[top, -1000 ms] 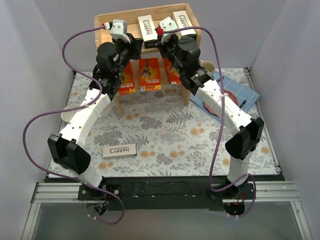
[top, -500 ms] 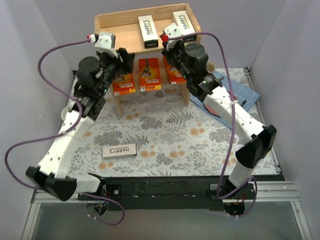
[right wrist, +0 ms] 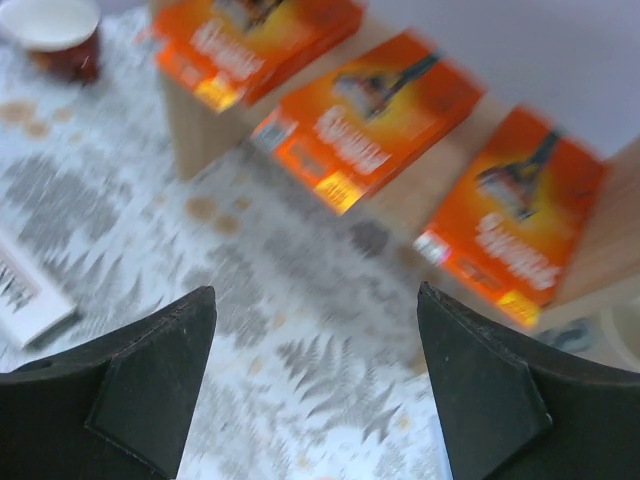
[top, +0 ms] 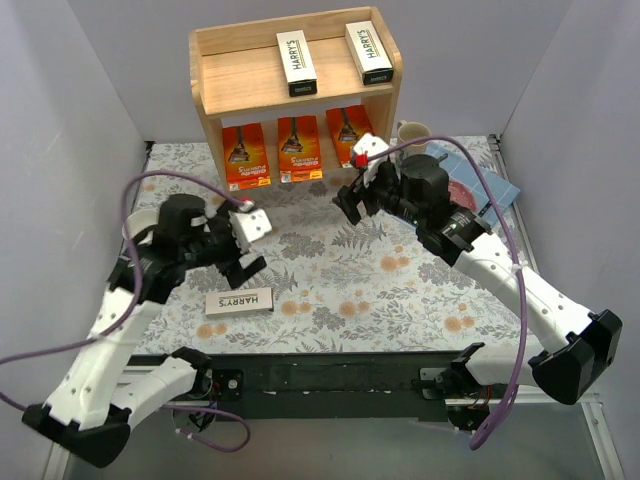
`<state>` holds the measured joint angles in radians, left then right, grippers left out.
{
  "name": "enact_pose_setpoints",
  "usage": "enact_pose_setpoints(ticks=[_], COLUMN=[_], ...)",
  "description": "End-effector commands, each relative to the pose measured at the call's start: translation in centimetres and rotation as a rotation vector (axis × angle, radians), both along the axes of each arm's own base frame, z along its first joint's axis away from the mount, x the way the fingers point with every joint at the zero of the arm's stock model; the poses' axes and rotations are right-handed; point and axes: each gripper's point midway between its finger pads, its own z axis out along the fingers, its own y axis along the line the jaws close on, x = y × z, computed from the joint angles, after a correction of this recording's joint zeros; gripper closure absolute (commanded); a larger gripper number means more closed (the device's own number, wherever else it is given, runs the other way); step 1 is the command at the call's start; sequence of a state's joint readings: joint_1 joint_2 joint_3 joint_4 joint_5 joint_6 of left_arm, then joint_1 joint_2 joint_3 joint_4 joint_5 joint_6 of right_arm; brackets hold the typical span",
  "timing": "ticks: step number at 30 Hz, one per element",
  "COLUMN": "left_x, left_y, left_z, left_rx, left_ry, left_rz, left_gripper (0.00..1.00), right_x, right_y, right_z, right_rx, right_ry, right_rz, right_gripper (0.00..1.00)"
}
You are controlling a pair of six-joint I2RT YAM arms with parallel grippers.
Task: Place and organize the shaving razors onto the shelf
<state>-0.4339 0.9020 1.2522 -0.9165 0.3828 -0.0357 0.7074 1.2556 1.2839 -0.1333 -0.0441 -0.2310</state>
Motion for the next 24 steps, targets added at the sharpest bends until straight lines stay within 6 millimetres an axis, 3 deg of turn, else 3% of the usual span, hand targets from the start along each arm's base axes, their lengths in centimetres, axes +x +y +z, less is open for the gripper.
enact_pose_setpoints(ticks=[1, 2, 3, 5, 9, 13, 17, 20, 24], left_x=[-5.5, -5.5, -4.2, -4.6, -4.0, -2.4, 0.0, 0.5, -0.2], left_y=[2.5, 2.9, 3.2, 4.2, 5.5, 5.4, 4.5, 4.9, 4.7], left_z=[-13.6, -14.6, -15.2, -18.1, -21.4, -22.7, -22.0, -23.0, -24.2], left_rx=[0.277, 0.308, 0.325, 0.394, 0.463, 0.469, 0.441, 0.475, 0.479], left_ry=[0.411, 0.4, 0.346, 0.33, 0.333, 0.322, 0.247, 0.245, 0.31], left_rz=[-0.128, -0.144, -0.111, -0.143, -0.128, -0.098, -0.086, -0.091, -0.16], left_gripper=[0.06, 0.06, 0.05, 0.04, 0.04, 0.06, 0.06, 0.06, 0.07], right_x=[-4.7, -4.9, -5.3, -5.9, -6.8, -7.7, -7.4, -7.2, -7.2], right_y=[1.5, 1.4, 1.1, 1.1, 0.9, 1.3, 1.3, 1.4, 1.7], right_z=[-4.6, -5.2, -5.8, -6.7, -8.4, -8.5, -8.6, -8.9, -8.8], right_rx=[-0.038, -0.05, -0.061, -0.09, -0.13, -0.108, -0.116, -0.122, -0.12], right_ry=[0.153, 0.167, 0.177, 0.177, 0.257, 0.27, 0.276, 0.276, 0.278], right_rz=[0.226, 0.231, 0.236, 0.27, 0.296, 0.338, 0.333, 0.326, 0.336], right_gripper=[0.12, 0.12, 0.12, 0.12, 0.12, 0.12, 0.12, 0.12, 0.12])
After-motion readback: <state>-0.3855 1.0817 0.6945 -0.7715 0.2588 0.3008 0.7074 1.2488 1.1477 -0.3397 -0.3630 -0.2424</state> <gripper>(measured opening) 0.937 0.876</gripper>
